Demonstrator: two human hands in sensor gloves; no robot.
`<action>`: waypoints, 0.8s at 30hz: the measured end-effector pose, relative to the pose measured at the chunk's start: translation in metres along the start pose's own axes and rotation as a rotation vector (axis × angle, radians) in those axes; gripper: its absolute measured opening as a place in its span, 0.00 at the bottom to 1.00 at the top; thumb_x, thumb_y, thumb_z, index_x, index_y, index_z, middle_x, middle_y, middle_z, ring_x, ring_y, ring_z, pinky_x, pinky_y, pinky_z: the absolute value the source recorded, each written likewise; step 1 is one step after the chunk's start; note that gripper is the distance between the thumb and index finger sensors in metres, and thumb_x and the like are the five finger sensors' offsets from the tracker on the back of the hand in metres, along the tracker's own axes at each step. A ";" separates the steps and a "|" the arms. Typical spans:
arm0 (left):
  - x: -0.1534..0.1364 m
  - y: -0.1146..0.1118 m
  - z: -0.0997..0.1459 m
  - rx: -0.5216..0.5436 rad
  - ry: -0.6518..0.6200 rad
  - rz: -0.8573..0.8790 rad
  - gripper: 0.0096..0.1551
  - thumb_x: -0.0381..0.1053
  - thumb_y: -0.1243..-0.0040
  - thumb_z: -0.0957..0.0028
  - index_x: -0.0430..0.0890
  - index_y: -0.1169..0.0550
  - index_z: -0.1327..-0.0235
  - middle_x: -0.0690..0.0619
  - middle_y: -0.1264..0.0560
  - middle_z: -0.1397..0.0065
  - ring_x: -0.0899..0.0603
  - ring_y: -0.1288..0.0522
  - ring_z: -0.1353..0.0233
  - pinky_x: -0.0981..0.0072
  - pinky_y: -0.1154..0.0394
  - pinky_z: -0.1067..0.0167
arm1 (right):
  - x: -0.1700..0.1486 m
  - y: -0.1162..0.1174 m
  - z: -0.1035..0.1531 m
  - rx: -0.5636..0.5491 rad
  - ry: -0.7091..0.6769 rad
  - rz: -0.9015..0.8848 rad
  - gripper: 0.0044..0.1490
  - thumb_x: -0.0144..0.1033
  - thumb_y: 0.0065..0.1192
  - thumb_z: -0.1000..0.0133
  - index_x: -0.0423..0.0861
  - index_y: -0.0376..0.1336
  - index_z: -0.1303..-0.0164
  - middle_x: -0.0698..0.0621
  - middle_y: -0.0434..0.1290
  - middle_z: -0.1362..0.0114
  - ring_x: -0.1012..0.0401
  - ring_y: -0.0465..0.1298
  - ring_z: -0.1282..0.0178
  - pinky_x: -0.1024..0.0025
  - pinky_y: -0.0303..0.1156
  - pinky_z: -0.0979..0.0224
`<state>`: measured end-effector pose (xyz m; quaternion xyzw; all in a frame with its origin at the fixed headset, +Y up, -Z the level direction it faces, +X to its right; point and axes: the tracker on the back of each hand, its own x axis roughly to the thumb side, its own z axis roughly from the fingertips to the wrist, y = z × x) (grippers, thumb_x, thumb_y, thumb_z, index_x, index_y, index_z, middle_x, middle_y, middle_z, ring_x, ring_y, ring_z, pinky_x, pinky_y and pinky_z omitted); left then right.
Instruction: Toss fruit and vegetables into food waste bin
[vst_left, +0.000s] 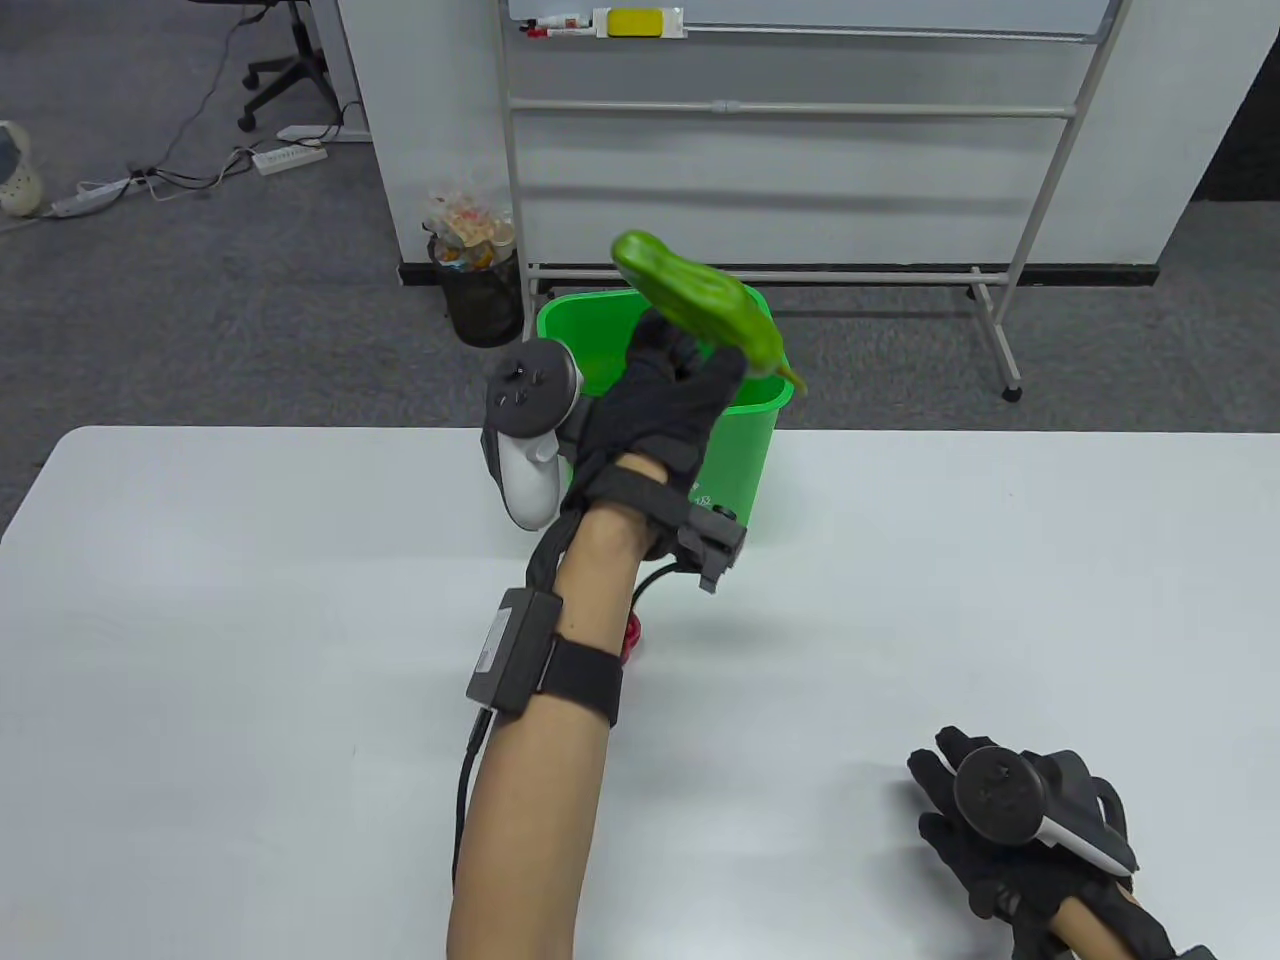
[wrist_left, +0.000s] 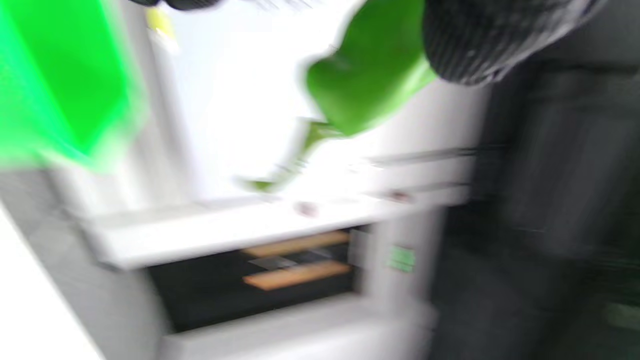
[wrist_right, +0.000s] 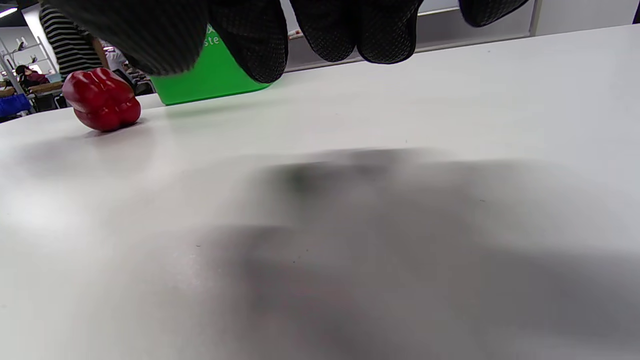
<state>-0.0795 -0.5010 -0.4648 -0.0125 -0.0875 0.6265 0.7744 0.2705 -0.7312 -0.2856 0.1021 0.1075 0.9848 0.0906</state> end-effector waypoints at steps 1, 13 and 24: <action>-0.015 0.003 0.000 0.046 0.026 -0.012 0.64 0.68 0.43 0.49 0.30 0.61 0.28 0.26 0.59 0.21 0.18 0.50 0.23 0.27 0.46 0.30 | -0.001 -0.002 0.001 -0.001 -0.003 -0.008 0.45 0.52 0.58 0.50 0.50 0.55 0.21 0.44 0.51 0.15 0.41 0.56 0.13 0.28 0.48 0.21; -0.076 0.003 0.037 0.050 -0.062 -0.185 0.49 0.65 0.43 0.49 0.36 0.42 0.27 0.27 0.43 0.23 0.19 0.38 0.28 0.28 0.38 0.35 | -0.003 -0.003 0.002 0.011 -0.010 -0.019 0.45 0.52 0.58 0.50 0.49 0.55 0.21 0.43 0.51 0.15 0.41 0.56 0.14 0.28 0.48 0.21; -0.125 -0.040 0.056 0.050 -0.140 -1.019 0.41 0.64 0.41 0.52 0.40 0.31 0.33 0.34 0.30 0.30 0.28 0.26 0.39 0.41 0.27 0.43 | 0.007 -0.003 0.003 -0.025 -0.051 -0.003 0.44 0.51 0.58 0.50 0.47 0.57 0.23 0.41 0.55 0.17 0.40 0.61 0.17 0.31 0.52 0.21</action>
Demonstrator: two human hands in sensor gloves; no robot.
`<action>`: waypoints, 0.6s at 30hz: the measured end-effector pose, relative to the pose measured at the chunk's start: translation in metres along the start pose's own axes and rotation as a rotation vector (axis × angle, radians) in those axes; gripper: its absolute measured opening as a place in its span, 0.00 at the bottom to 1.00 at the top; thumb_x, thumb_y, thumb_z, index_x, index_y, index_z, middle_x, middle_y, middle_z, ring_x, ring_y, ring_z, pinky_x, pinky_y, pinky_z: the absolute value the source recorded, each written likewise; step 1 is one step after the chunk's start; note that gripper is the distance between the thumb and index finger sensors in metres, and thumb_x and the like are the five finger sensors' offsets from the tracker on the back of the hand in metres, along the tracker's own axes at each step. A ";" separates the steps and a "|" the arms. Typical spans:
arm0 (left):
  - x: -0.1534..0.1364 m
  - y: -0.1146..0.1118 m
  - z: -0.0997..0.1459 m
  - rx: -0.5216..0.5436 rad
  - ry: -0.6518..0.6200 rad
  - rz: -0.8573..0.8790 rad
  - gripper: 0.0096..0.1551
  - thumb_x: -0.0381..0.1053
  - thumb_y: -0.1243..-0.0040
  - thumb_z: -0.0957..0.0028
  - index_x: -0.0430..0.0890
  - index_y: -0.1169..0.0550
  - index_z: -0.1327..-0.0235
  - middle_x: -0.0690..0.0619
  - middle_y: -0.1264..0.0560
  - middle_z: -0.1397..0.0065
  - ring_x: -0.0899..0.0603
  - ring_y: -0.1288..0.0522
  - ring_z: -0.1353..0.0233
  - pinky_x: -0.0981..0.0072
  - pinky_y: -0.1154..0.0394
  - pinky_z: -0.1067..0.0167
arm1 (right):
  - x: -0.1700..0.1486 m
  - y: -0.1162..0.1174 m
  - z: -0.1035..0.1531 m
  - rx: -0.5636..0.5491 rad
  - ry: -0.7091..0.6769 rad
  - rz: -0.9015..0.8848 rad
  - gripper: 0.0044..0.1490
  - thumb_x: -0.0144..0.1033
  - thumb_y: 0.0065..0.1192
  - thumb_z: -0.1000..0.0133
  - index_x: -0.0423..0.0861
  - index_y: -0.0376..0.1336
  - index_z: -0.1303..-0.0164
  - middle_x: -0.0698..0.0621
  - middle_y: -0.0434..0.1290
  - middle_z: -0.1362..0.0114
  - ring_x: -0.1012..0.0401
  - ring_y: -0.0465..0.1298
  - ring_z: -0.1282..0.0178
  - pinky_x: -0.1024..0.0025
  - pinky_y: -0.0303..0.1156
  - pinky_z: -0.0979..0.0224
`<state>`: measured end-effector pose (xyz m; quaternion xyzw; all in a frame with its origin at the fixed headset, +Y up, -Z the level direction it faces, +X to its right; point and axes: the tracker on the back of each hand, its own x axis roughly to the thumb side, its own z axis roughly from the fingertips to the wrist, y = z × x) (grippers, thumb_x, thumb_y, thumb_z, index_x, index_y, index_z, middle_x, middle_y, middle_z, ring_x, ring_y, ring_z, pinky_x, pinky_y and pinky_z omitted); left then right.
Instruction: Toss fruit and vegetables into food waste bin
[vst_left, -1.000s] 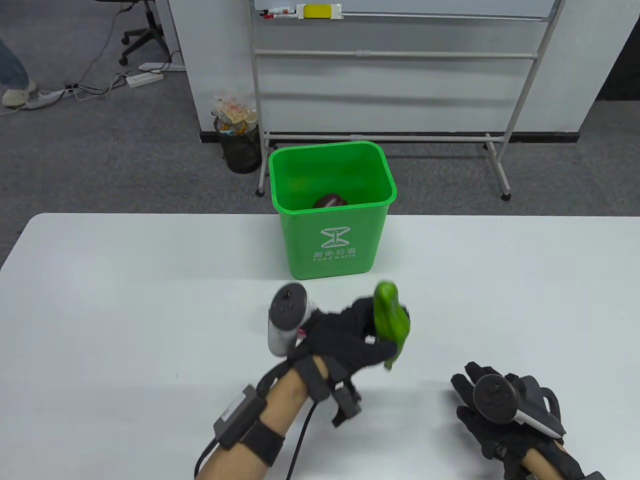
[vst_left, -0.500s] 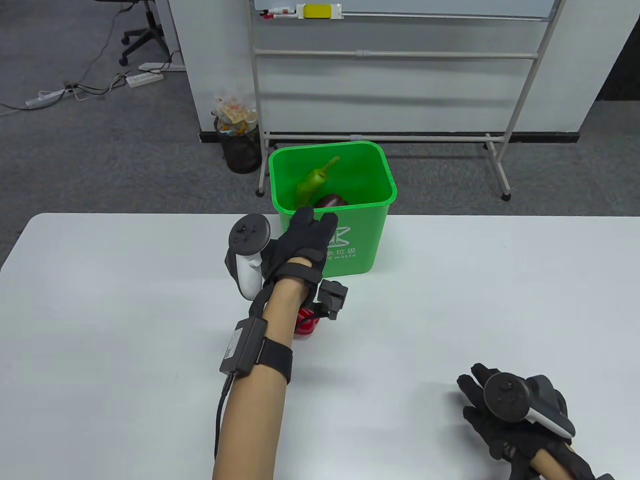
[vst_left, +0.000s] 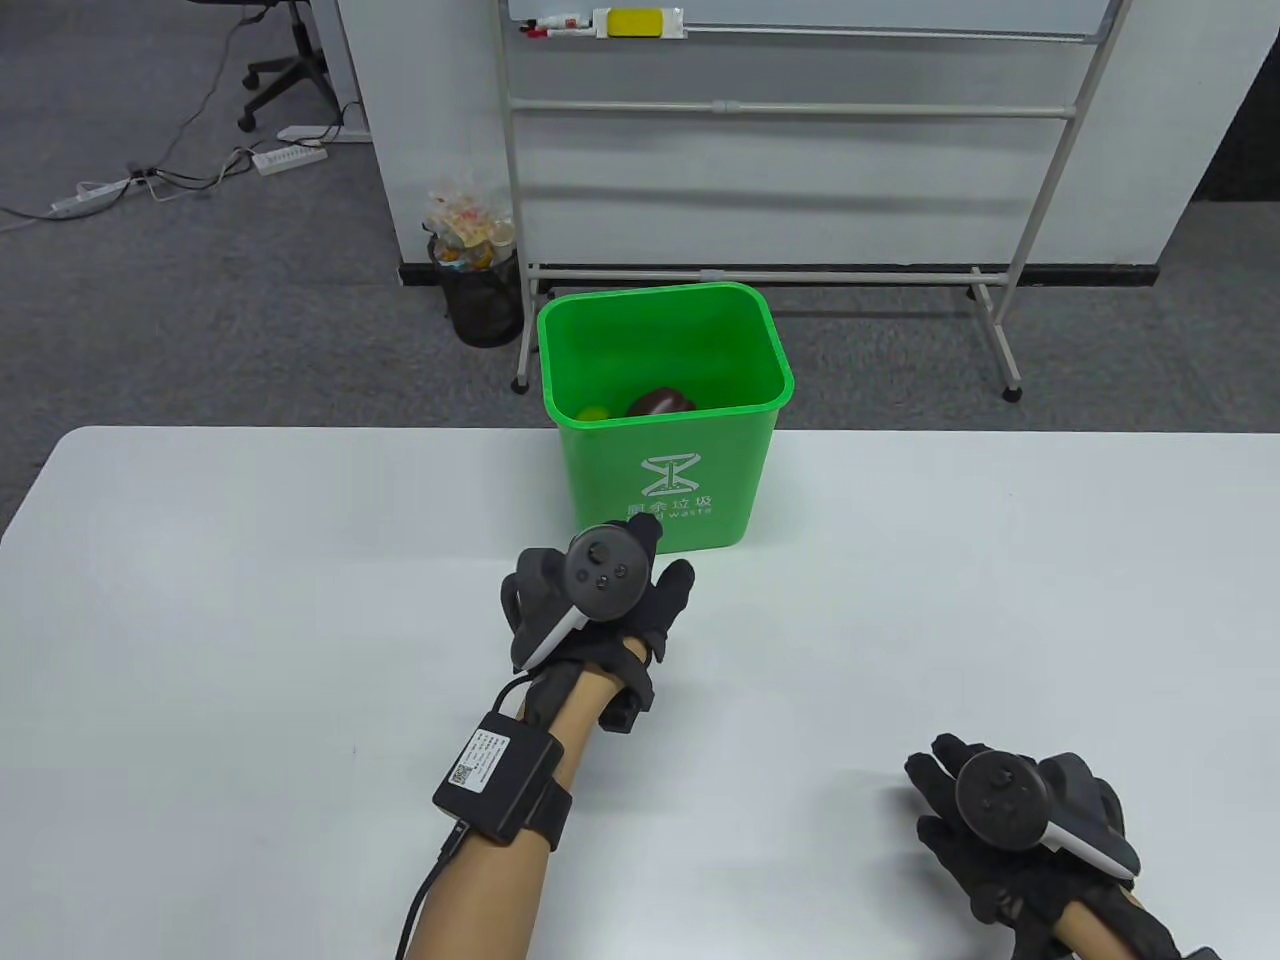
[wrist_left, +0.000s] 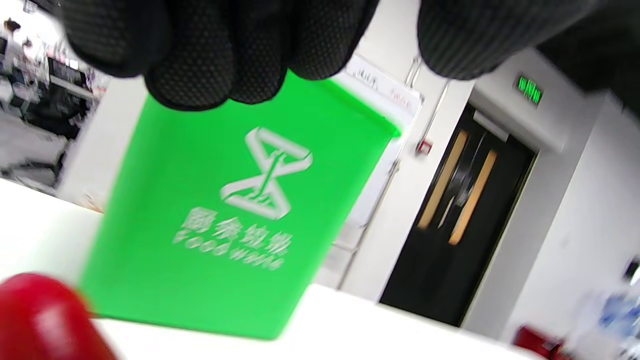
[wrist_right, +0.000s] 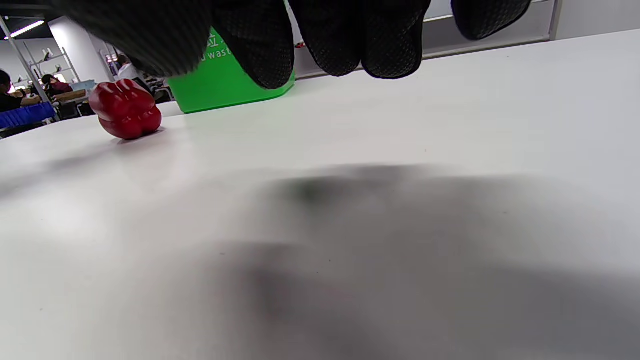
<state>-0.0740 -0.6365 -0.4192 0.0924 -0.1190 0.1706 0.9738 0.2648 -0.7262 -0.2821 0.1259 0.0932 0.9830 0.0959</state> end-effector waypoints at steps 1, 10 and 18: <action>0.000 -0.012 0.000 -0.025 -0.002 -0.067 0.41 0.64 0.41 0.53 0.41 0.33 0.32 0.34 0.32 0.28 0.27 0.28 0.37 0.39 0.29 0.41 | 0.001 -0.001 0.000 -0.012 -0.007 -0.002 0.44 0.51 0.58 0.51 0.47 0.58 0.23 0.42 0.56 0.17 0.40 0.62 0.18 0.31 0.53 0.22; -0.019 -0.088 -0.001 -0.220 0.118 -0.466 0.57 0.72 0.39 0.59 0.56 0.52 0.24 0.32 0.59 0.19 0.14 0.48 0.26 0.19 0.44 0.34 | 0.008 -0.011 0.010 -0.154 -0.095 -0.038 0.43 0.50 0.59 0.51 0.44 0.61 0.26 0.41 0.61 0.20 0.39 0.66 0.23 0.33 0.57 0.23; -0.034 -0.111 -0.003 -0.283 0.192 -0.492 0.56 0.73 0.41 0.59 0.58 0.54 0.25 0.32 0.61 0.20 0.13 0.45 0.28 0.20 0.40 0.35 | 0.011 -0.009 0.010 -0.137 -0.105 -0.017 0.43 0.51 0.59 0.51 0.45 0.61 0.26 0.40 0.60 0.20 0.39 0.65 0.22 0.33 0.57 0.23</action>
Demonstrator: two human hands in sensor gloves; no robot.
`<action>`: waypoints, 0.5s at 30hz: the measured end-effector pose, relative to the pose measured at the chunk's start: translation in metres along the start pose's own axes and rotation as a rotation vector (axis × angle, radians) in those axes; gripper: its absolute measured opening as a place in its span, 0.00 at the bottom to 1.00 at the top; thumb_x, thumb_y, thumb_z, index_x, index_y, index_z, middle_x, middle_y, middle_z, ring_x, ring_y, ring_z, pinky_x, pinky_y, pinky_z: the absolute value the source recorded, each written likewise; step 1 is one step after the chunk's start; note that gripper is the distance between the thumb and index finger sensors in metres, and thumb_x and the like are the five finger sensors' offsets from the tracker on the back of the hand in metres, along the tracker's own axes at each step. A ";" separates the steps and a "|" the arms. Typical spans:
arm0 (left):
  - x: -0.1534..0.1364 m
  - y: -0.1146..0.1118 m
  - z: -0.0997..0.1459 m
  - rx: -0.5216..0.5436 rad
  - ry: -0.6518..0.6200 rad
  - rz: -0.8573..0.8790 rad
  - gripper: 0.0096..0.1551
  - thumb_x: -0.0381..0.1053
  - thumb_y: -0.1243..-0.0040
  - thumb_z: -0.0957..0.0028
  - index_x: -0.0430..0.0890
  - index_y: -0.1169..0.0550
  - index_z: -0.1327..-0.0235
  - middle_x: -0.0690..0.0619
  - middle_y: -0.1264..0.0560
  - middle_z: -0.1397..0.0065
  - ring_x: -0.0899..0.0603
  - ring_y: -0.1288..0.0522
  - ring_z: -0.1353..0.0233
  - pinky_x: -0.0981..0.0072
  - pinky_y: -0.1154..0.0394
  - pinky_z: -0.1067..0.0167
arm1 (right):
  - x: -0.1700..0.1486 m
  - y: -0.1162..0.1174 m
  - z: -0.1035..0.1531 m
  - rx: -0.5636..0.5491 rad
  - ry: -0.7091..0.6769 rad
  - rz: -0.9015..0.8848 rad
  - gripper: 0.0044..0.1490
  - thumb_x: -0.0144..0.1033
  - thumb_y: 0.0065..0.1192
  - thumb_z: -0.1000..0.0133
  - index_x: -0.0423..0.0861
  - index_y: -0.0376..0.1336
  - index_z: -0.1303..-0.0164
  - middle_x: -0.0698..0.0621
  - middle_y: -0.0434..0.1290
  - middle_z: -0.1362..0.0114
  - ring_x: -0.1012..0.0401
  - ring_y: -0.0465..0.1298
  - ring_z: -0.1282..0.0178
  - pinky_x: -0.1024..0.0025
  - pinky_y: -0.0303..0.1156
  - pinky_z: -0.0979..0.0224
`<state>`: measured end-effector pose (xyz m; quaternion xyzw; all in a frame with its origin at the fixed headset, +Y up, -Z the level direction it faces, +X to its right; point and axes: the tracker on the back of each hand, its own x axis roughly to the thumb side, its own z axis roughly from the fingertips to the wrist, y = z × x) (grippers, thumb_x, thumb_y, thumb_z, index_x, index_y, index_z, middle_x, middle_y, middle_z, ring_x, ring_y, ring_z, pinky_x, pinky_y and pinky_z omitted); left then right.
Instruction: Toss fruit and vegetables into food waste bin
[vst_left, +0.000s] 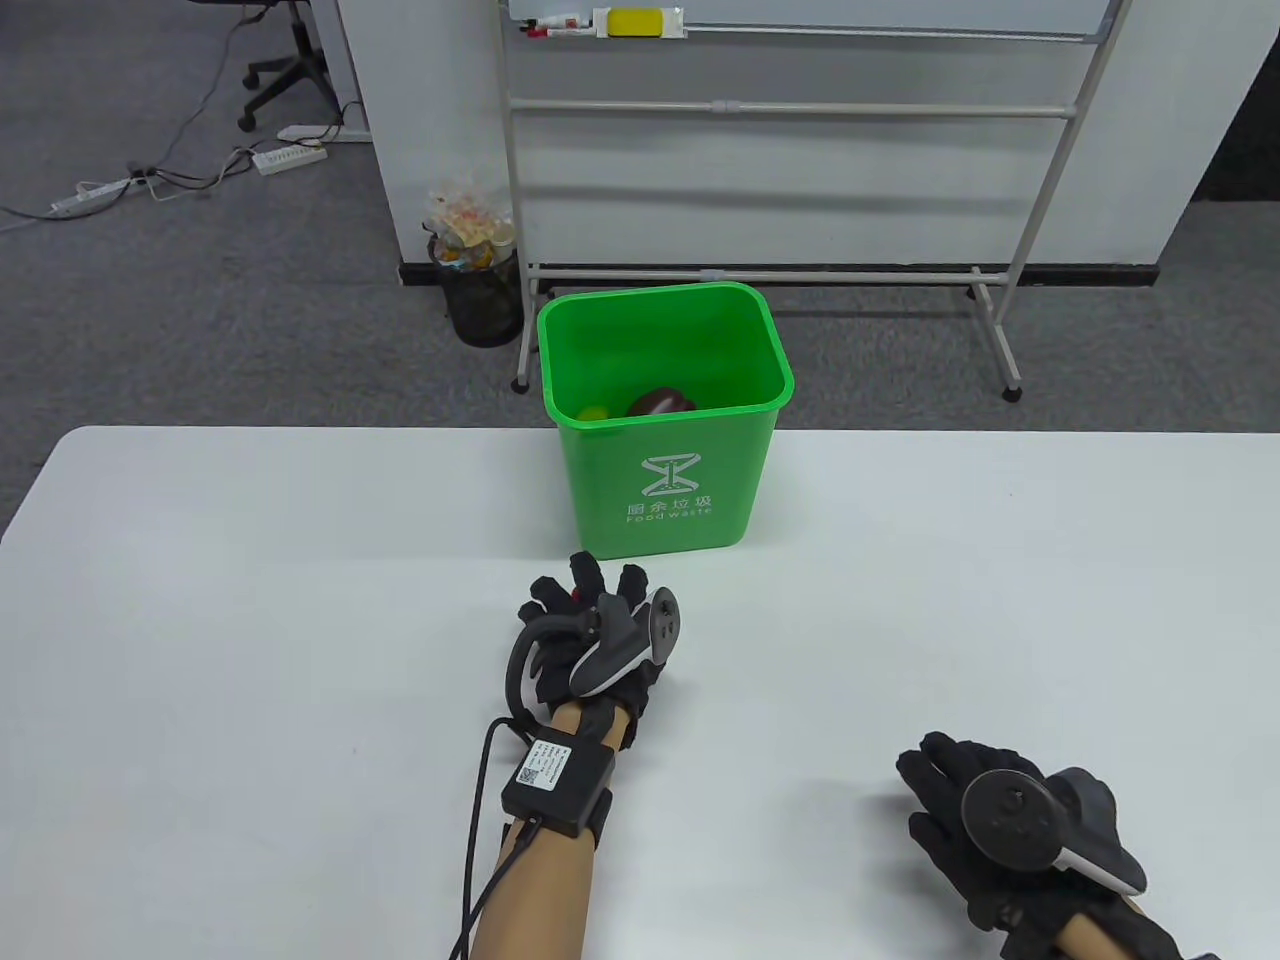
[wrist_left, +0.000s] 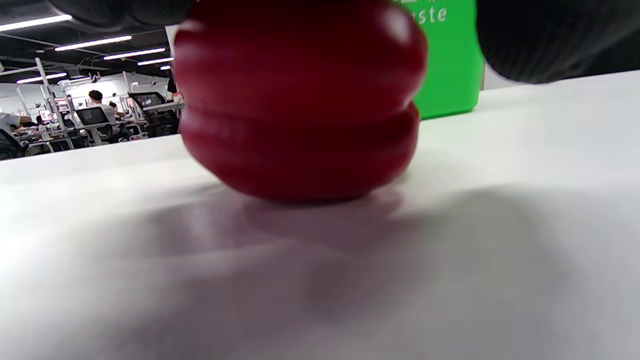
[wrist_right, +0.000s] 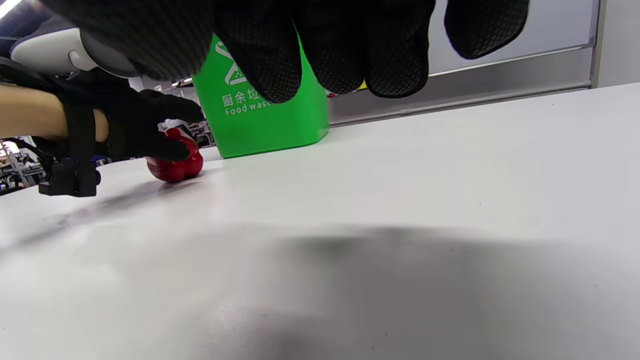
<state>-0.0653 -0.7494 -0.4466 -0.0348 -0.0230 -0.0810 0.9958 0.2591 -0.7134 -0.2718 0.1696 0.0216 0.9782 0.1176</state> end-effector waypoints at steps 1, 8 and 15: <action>0.000 -0.003 -0.001 -0.006 0.011 0.009 0.56 0.72 0.40 0.59 0.58 0.54 0.25 0.32 0.61 0.20 0.14 0.44 0.28 0.21 0.40 0.35 | 0.000 0.000 0.000 0.000 0.003 -0.003 0.43 0.51 0.59 0.51 0.45 0.61 0.26 0.40 0.60 0.20 0.39 0.65 0.21 0.33 0.57 0.23; -0.001 -0.014 -0.004 0.027 0.045 0.011 0.53 0.68 0.37 0.58 0.57 0.51 0.26 0.30 0.59 0.21 0.16 0.39 0.30 0.26 0.35 0.35 | -0.001 0.001 -0.001 0.016 0.011 0.005 0.43 0.51 0.59 0.51 0.45 0.61 0.26 0.40 0.60 0.20 0.39 0.66 0.22 0.33 0.57 0.23; -0.001 -0.015 -0.002 0.142 0.046 0.086 0.54 0.60 0.29 0.61 0.44 0.44 0.28 0.24 0.53 0.23 0.09 0.34 0.36 0.25 0.24 0.43 | 0.000 0.001 -0.001 0.018 0.012 0.008 0.43 0.51 0.59 0.51 0.45 0.61 0.25 0.41 0.60 0.19 0.39 0.66 0.22 0.33 0.57 0.23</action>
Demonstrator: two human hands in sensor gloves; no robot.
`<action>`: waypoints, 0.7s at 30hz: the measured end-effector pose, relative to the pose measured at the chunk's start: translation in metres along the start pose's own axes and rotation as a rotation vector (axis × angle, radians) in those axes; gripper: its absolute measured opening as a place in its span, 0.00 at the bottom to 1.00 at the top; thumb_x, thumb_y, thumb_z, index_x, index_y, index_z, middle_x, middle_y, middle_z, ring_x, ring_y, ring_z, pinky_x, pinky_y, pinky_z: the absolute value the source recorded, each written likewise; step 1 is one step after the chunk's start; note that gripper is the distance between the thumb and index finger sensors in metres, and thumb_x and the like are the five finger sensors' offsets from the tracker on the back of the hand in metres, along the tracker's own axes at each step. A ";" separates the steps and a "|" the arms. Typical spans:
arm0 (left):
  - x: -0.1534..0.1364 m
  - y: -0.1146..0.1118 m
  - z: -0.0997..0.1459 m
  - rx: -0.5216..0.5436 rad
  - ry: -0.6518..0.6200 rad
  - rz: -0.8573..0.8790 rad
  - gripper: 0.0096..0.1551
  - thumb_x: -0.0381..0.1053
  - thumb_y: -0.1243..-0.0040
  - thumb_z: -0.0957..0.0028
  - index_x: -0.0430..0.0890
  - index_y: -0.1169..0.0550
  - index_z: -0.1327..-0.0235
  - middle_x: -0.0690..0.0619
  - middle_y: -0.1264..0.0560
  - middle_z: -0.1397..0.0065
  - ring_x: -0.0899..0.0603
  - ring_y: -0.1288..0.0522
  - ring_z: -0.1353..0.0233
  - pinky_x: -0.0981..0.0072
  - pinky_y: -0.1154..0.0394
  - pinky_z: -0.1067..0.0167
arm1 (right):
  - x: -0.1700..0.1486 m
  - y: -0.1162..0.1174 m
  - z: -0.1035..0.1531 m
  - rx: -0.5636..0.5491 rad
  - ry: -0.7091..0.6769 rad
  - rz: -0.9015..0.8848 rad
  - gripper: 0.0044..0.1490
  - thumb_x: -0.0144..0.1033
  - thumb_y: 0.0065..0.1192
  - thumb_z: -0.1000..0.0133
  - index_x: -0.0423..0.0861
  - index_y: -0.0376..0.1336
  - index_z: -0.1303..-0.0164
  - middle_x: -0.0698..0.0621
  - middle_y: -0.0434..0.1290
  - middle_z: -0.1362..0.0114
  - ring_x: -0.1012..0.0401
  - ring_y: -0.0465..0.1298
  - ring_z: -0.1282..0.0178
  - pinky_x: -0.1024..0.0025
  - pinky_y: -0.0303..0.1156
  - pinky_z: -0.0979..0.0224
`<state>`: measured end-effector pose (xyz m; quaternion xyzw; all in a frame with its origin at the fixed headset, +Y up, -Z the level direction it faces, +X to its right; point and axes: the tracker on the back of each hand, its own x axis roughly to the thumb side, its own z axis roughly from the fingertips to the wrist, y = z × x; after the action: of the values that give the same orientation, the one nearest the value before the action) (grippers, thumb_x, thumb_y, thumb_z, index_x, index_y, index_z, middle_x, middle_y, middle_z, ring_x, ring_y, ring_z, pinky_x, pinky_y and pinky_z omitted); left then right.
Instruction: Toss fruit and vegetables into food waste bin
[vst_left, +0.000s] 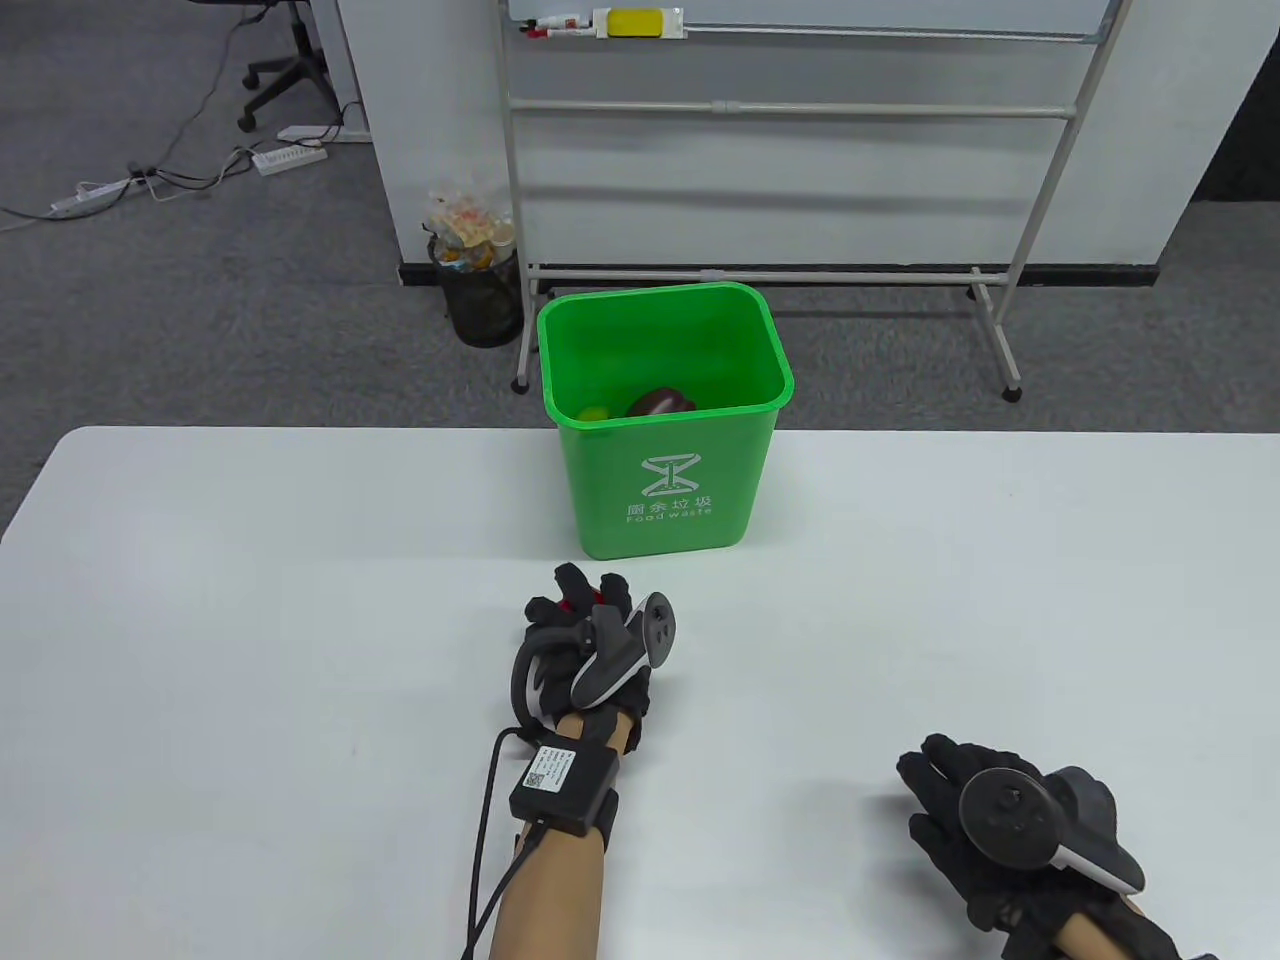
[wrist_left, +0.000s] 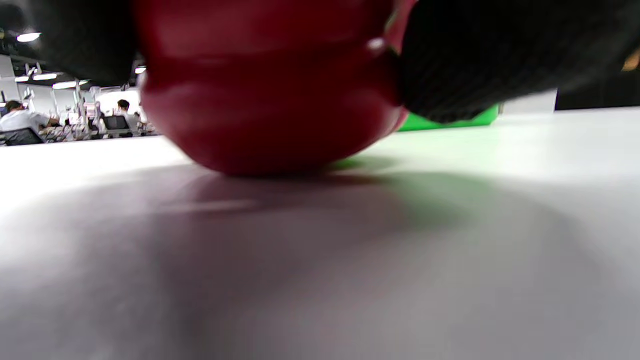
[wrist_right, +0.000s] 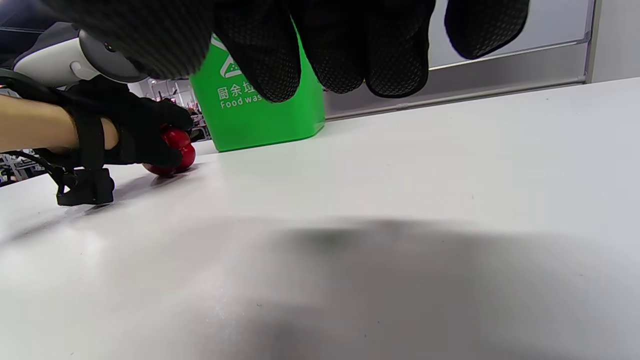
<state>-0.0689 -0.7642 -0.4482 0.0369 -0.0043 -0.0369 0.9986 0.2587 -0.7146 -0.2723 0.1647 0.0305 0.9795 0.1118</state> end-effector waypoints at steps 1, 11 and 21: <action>-0.002 0.001 0.001 0.023 -0.007 0.015 0.54 0.60 0.28 0.62 0.43 0.42 0.28 0.24 0.51 0.23 0.09 0.32 0.37 0.25 0.22 0.45 | 0.000 0.000 0.000 -0.002 0.000 -0.001 0.43 0.51 0.59 0.51 0.45 0.61 0.25 0.41 0.60 0.19 0.39 0.66 0.21 0.33 0.57 0.23; -0.031 0.012 0.020 -0.003 -0.005 0.307 0.47 0.57 0.24 0.63 0.47 0.34 0.32 0.26 0.44 0.23 0.11 0.30 0.39 0.28 0.18 0.51 | 0.000 0.003 -0.001 0.016 -0.002 0.010 0.43 0.51 0.59 0.51 0.46 0.60 0.25 0.40 0.59 0.19 0.39 0.65 0.21 0.33 0.56 0.23; -0.037 -0.007 0.066 -0.391 -0.142 1.233 0.42 0.68 0.43 0.52 0.48 0.33 0.28 0.23 0.37 0.26 0.16 0.23 0.46 0.39 0.15 0.54 | 0.001 0.003 0.000 0.017 -0.004 0.011 0.43 0.51 0.59 0.51 0.46 0.60 0.25 0.41 0.58 0.19 0.39 0.64 0.20 0.32 0.56 0.23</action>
<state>-0.1072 -0.7734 -0.3834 -0.1572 -0.0837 0.5405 0.8223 0.2576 -0.7173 -0.2721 0.1680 0.0378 0.9794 0.1051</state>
